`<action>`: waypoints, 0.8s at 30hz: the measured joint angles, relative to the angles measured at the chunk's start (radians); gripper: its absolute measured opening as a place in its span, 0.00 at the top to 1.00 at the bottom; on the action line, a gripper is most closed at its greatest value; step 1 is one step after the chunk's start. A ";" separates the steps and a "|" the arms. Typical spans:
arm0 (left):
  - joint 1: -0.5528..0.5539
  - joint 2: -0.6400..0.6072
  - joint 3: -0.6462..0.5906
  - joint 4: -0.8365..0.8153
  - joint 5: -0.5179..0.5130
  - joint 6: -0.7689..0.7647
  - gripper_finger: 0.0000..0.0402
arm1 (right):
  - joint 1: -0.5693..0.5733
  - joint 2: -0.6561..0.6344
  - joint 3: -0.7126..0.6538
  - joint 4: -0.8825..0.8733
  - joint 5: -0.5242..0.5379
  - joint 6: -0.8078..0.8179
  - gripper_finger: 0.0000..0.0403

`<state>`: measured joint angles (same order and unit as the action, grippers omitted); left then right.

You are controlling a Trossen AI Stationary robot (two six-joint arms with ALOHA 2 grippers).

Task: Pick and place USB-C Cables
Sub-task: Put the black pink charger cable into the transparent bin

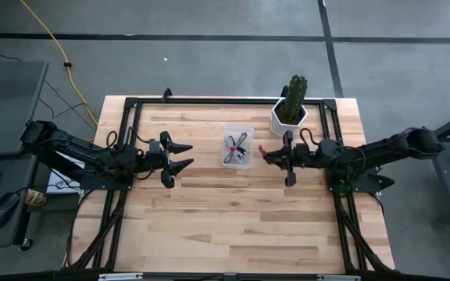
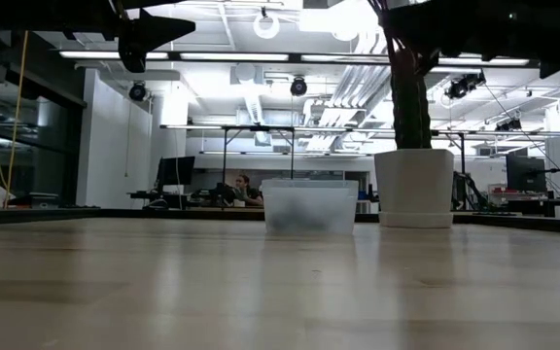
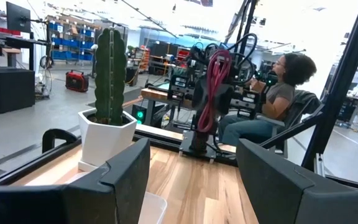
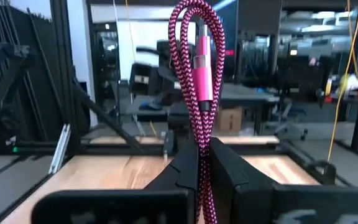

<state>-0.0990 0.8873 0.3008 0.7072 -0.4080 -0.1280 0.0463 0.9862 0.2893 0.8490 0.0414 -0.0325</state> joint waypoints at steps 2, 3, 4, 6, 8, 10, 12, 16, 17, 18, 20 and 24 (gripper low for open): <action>0.000 0.000 0.000 0.000 0.000 0.000 0.45 | 0.000 0.019 0.000 0.048 0.000 -0.009 0.99; 0.000 0.000 0.000 0.000 0.000 0.000 0.45 | 0.000 0.028 0.000 0.066 0.000 -0.019 0.99; 0.000 0.000 0.000 0.000 0.000 0.000 0.45 | 0.000 0.039 0.000 0.081 -0.001 -0.026 0.99; 0.000 0.000 0.000 0.000 0.000 0.000 0.45 | 0.000 0.059 0.000 0.109 -0.001 -0.029 0.99; 0.000 0.000 0.000 0.000 0.000 0.000 0.45 | 0.000 0.071 0.000 0.122 -0.001 -0.034 0.99; 0.000 0.000 0.000 0.000 0.000 0.000 0.45 | 0.000 0.077 0.000 0.123 -0.001 -0.036 0.99; 0.000 0.000 0.000 0.000 0.000 0.000 0.45 | 0.000 0.077 0.000 0.126 -0.001 -0.036 0.99; 0.000 0.000 0.000 0.000 0.000 0.000 0.45 | 0.000 0.076 0.000 0.136 -0.001 -0.036 0.99; 0.000 0.000 0.000 0.000 0.000 0.000 0.45 | 0.000 0.076 0.000 0.137 -0.001 -0.036 0.99; 0.000 0.000 0.000 0.000 0.000 0.000 0.45 | 0.000 0.076 0.000 0.136 -0.001 -0.036 0.99; 0.000 0.000 0.000 0.000 0.000 0.000 0.45 | 0.000 0.076 0.000 0.136 0.003 -0.032 0.99; 0.000 0.000 0.000 0.000 0.000 0.000 0.45 | 0.000 0.091 0.016 0.112 0.087 0.032 0.99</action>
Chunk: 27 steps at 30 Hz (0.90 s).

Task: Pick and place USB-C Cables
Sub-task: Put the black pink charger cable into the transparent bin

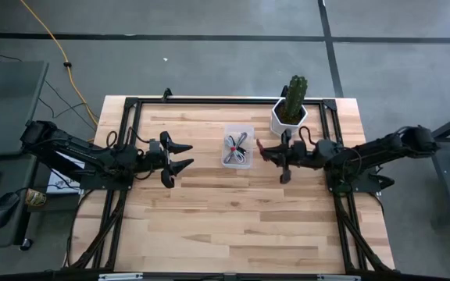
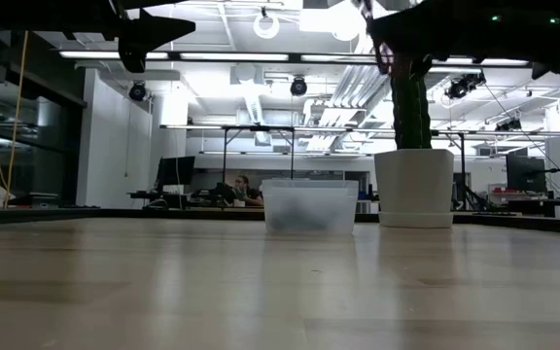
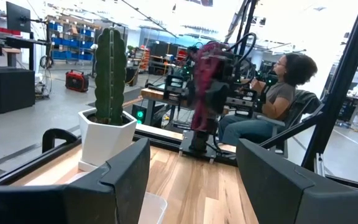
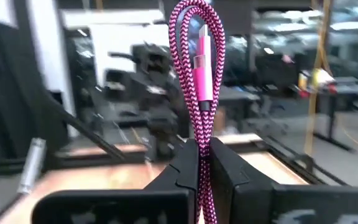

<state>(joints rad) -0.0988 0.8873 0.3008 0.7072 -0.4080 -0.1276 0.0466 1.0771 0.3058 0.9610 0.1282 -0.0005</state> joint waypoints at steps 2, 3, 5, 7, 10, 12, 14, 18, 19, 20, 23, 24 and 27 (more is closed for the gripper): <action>0.000 0.000 0.000 0.000 0.000 0.000 0.45 | 0.000 0.025 0.036 -0.065 0.039 0.001 0.99; 0.000 0.000 0.000 0.000 0.000 0.000 0.45 | 0.000 0.045 0.065 -0.110 0.060 0.002 0.99; 0.000 0.000 0.000 0.000 0.000 0.000 0.45 | 0.000 0.095 0.130 -0.212 0.111 0.005 1.00; 0.000 0.000 0.000 0.000 0.000 0.000 0.45 | 0.000 0.160 0.210 -0.316 0.176 0.005 1.00; 0.000 0.000 0.000 0.000 0.000 0.000 0.45 | -0.009 0.260 0.333 -0.462 0.286 0.019 1.00; 0.000 0.000 0.000 0.000 0.000 0.000 0.45 | -0.024 0.324 0.408 -0.555 0.319 0.039 1.00; 0.000 0.000 0.000 0.000 0.000 0.000 0.45 | -0.041 0.389 0.474 -0.635 0.328 0.073 1.00; 0.000 0.000 0.000 0.000 0.000 0.000 0.45 | -0.075 0.519 0.569 -0.750 0.378 0.151 1.00; 0.000 0.000 0.000 0.000 0.000 0.000 0.45 | -0.085 0.549 0.588 -0.775 0.393 0.176 1.00; 0.000 0.000 0.000 0.000 0.000 0.000 0.45 | -0.096 0.577 0.604 -0.794 0.401 0.201 1.00; 0.000 0.000 0.000 0.000 0.000 0.000 0.45 | -0.126 0.646 0.646 -0.836 0.407 0.271 1.00; 0.000 0.000 0.000 0.000 0.000 0.000 0.45 | -0.134 0.661 0.658 -0.854 0.408 0.296 1.00; 0.000 0.000 0.000 0.000 0.000 0.000 0.45 | -0.151 0.683 0.702 -0.937 0.424 0.406 1.00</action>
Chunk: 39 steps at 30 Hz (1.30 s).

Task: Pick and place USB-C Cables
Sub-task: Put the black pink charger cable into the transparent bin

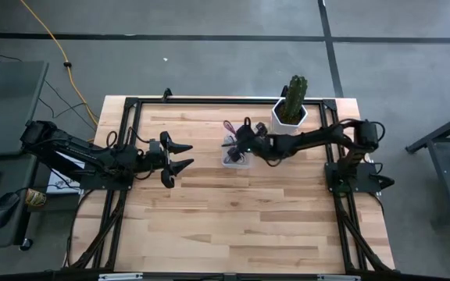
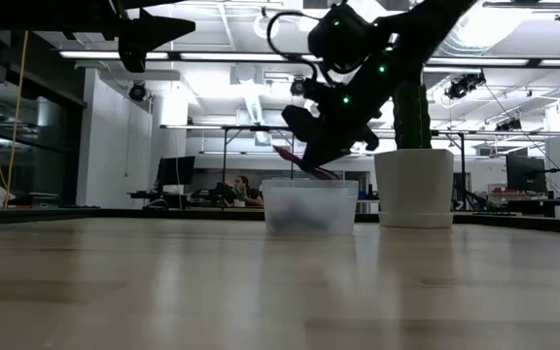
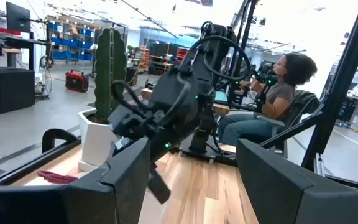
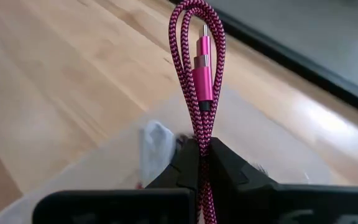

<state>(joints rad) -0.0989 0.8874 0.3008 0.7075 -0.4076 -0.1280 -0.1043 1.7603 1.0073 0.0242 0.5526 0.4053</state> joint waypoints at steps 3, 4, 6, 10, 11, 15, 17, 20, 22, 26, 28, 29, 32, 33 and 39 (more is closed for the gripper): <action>0.000 0.000 0.000 0.000 0.000 0.000 0.45 | -0.003 0.002 0.047 -0.130 0.007 0.115 1.00; 0.000 0.000 0.000 0.001 0.000 0.000 0.45 | -0.002 0.002 0.064 -0.170 0.006 0.157 1.00; 0.000 0.000 0.000 0.000 0.000 0.000 0.45 | -0.002 0.002 0.103 -0.272 0.002 0.245 1.00; 0.000 0.000 0.000 0.001 0.000 -0.001 0.45 | -0.002 0.002 0.147 -0.359 -0.034 0.359 1.00; 0.000 0.000 0.000 0.001 0.000 -0.001 0.45 | -0.002 0.002 0.150 -0.360 -0.047 0.363 1.00; 0.000 0.000 0.000 0.001 0.000 -0.001 0.45 | -0.002 0.002 0.155 -0.349 -0.085 0.400 0.99; 0.000 0.000 0.000 0.001 0.000 0.000 0.45 | -0.003 0.002 0.155 -0.366 -0.091 0.407 0.99; 0.000 0.000 0.000 0.001 0.000 0.000 0.45 | -0.003 0.002 0.155 -0.364 -0.090 0.423 0.99; 0.000 0.000 0.000 0.001 0.000 0.000 0.45 | -0.003 0.005 0.155 -0.363 -0.089 0.428 0.99; 0.000 0.000 0.000 0.001 0.000 -0.001 0.45 | -0.004 0.046 0.155 -0.348 -0.090 0.434 0.99; 0.000 0.000 0.000 0.001 0.000 0.000 0.45 | -0.011 0.073 0.155 -0.338 -0.095 0.434 0.99; 0.000 0.000 0.000 0.001 0.000 -0.001 0.45 | -0.016 0.084 0.155 -0.331 -0.100 0.434 0.99; 0.000 0.000 0.000 0.001 0.000 0.000 0.45 | -0.030 0.108 0.154 -0.303 -0.117 0.436 0.99; 0.000 0.000 0.000 0.001 0.000 0.000 0.45 | -0.034 0.114 0.154 -0.298 -0.120 0.439 0.99; 0.000 0.000 0.000 0.001 0.000 0.000 0.45 | -0.044 0.153 0.154 -0.298 -0.128 0.483 0.99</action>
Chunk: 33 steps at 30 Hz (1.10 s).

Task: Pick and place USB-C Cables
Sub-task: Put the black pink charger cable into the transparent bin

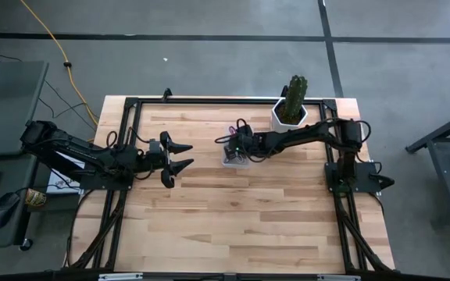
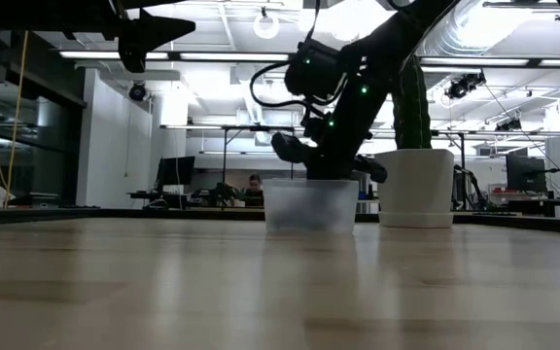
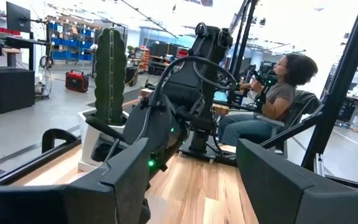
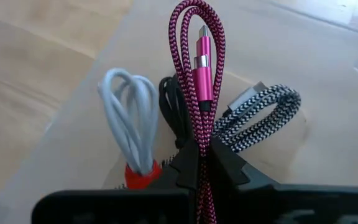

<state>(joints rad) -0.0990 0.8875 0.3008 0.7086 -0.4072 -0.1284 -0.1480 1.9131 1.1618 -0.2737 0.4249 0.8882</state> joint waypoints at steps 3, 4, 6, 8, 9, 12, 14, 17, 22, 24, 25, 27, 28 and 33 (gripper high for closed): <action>0.000 0.000 0.000 0.000 0.000 0.000 0.45 | -0.002 0.010 0.000 0.010 0.001 0.002 0.99; 0.000 0.000 0.000 0.000 0.000 0.000 0.45 | -0.002 0.012 0.000 0.008 0.002 0.002 0.99; 0.000 0.000 0.000 0.000 0.000 0.000 0.45 | -0.002 0.012 0.000 0.008 0.001 0.002 0.97; 0.000 0.000 0.000 0.000 0.000 0.000 0.45 | -0.001 0.012 0.000 0.007 0.001 0.002 0.96; 0.000 0.000 0.000 0.000 0.000 0.000 0.45 | -0.001 0.012 0.000 0.007 0.001 0.002 0.94; 0.000 0.000 0.000 0.000 0.000 0.000 0.45 | -0.001 0.012 0.000 0.006 0.001 0.002 0.91; 0.000 0.000 0.000 0.000 0.000 0.000 0.45 | -0.001 0.012 0.000 0.005 0.000 0.002 0.90; 0.000 0.000 0.000 0.000 0.000 0.000 0.45 | -0.001 0.012 0.000 0.006 -0.010 0.002 0.88; 0.000 0.000 0.000 0.000 0.000 0.000 0.45 | -0.002 0.012 -0.001 0.021 -0.014 0.002 0.88; 0.000 0.000 0.000 0.000 0.000 0.000 0.45 | -0.002 0.012 -0.001 0.021 -0.011 0.002 0.88; 0.000 0.000 0.000 0.000 0.000 0.000 0.45 | -0.002 0.012 -0.001 0.021 -0.010 0.002 0.88; 0.000 0.000 0.000 0.000 0.000 0.000 0.45 | -0.002 0.012 -0.001 0.022 -0.010 0.002 0.88; 0.000 0.000 0.000 0.000 0.000 0.000 0.45 | -0.002 0.012 -0.001 0.023 -0.010 0.002 0.88; 0.000 0.000 0.000 0.000 0.000 0.000 0.45 | -0.002 0.012 -0.001 0.022 -0.010 0.002 0.86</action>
<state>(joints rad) -0.0986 0.8875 0.3008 0.7086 -0.4072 -0.1284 -0.1505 1.9251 1.1610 -0.2516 0.4152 0.8898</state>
